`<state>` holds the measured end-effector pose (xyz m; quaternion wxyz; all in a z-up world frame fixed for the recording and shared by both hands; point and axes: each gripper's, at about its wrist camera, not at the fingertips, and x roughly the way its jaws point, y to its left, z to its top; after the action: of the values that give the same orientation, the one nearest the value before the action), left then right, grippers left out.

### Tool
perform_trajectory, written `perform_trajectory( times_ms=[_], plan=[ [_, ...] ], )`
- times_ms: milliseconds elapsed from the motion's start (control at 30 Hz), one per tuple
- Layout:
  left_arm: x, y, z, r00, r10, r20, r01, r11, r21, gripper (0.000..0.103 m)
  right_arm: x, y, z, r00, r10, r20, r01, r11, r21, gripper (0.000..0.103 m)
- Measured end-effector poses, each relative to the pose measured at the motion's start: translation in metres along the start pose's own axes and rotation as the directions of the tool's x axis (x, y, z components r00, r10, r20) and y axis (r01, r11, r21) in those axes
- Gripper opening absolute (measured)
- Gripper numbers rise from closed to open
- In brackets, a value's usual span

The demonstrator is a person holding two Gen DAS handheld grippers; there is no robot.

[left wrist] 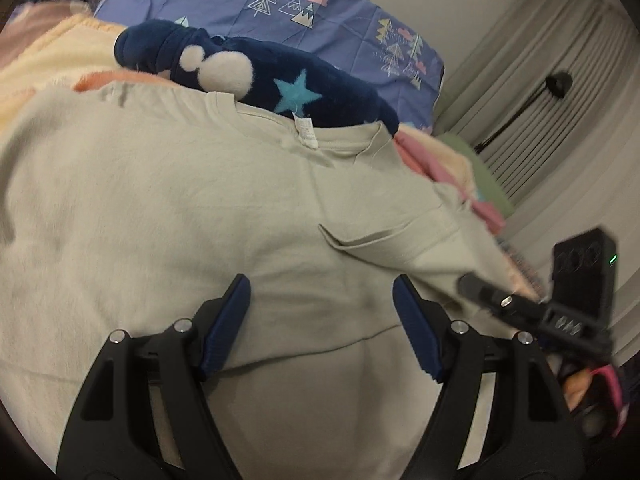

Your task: Fold small clothes

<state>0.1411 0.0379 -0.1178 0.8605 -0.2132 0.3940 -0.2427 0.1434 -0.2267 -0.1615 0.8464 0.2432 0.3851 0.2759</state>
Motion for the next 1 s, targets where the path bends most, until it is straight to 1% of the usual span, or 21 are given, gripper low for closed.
perform_trajectory(
  times_ms=[133, 167, 200, 300, 400, 567, 667, 700, 733, 767, 833, 867, 900, 933, 1000],
  plan=[
    [-0.007, 0.005, 0.004, 0.995, -0.103, 0.003, 0.103, 0.991, -0.082, 0.075, 0.005, 0.005, -0.003, 1.000, 0.003, -0.014, -0.004, 0.999, -0.043, 0.008],
    [-0.008, 0.005, 0.004, 0.993, -0.122, 0.002, 0.121, 0.988, -0.094, 0.075, 0.007, 0.006, -0.003, 1.000, 0.002, -0.021, -0.003, 0.999, -0.053, 0.011],
    [-0.008, 0.006, 0.004, 0.991, -0.131, -0.001, 0.130, 0.986, -0.101, 0.076, 0.010, 0.009, -0.003, 0.999, 0.002, -0.032, -0.004, 0.998, -0.066, 0.015],
    [-0.006, 0.002, 0.004, 0.989, -0.144, -0.018, 0.142, 0.985, -0.102, 0.078, 0.015, 0.018, -0.004, 0.999, -0.007, -0.053, 0.000, 0.993, -0.114, 0.025],
    [0.001, -0.005, 0.001, 0.986, -0.158, -0.060, 0.152, 0.984, -0.095, 0.079, 0.021, 0.032, -0.012, 0.996, -0.026, -0.084, 0.008, 0.979, -0.201, 0.025],
    [0.018, -0.020, 0.000, 0.976, -0.187, -0.116, 0.175, 0.979, -0.104, 0.079, 0.029, 0.036, -0.022, 0.993, -0.058, -0.100, 0.033, 0.971, -0.239, 0.025],
    [0.030, -0.026, 0.002, 0.977, -0.154, -0.147, 0.141, 0.986, -0.093, 0.078, 0.030, 0.031, -0.025, 0.992, -0.047, -0.115, 0.020, 0.974, -0.225, 0.025],
    [0.035, -0.028, 0.005, 0.979, -0.138, -0.150, 0.126, 0.988, -0.091, 0.076, 0.029, 0.030, -0.026, 0.992, -0.042, -0.120, 0.015, 0.975, -0.220, 0.025],
    [0.040, -0.031, 0.007, 0.981, -0.122, -0.150, 0.110, 0.990, -0.088, 0.072, 0.028, 0.028, -0.027, 0.992, -0.037, -0.122, 0.010, 0.976, -0.216, 0.025],
    [0.044, -0.033, 0.010, 0.984, -0.105, -0.144, 0.094, 0.992, -0.083, 0.065, 0.027, 0.027, -0.028, 0.992, -0.030, -0.123, 0.003, 0.977, -0.211, 0.025],
    [0.053, -0.035, 0.016, 0.982, -0.098, -0.160, 0.085, 0.992, -0.088, 0.002, 0.024, 0.024, -0.029, 0.993, -0.011, -0.120, -0.014, 0.979, -0.203, 0.025],
    [0.055, -0.037, 0.020, 0.983, -0.092, -0.159, 0.077, 0.992, -0.097, 0.004, 0.021, 0.022, -0.030, 0.994, -0.002, -0.114, -0.021, 0.980, -0.198, 0.025],
    [0.051, -0.041, 0.026, 0.986, -0.091, -0.137, 0.080, 0.993, -0.086, 0.004, 0.017, 0.020, -0.030, 0.995, 0.002, -0.104, -0.022, 0.981, -0.192, 0.025],
    [0.046, -0.048, 0.032, 0.990, -0.090, -0.110, 0.084, 0.995, -0.061, 0.004, 0.012, 0.016, -0.029, 0.996, 0.008, -0.083, -0.022, 0.984, -0.176, 0.025],
    [0.027, -0.069, 0.051, 0.992, -0.112, -0.050, 0.111, 0.994, -0.005, 0.004, 0.001, 0.005, -0.025, 1.000, 0.007, -0.028, -0.011, 0.992, -0.127, 0.025]
  ],
)
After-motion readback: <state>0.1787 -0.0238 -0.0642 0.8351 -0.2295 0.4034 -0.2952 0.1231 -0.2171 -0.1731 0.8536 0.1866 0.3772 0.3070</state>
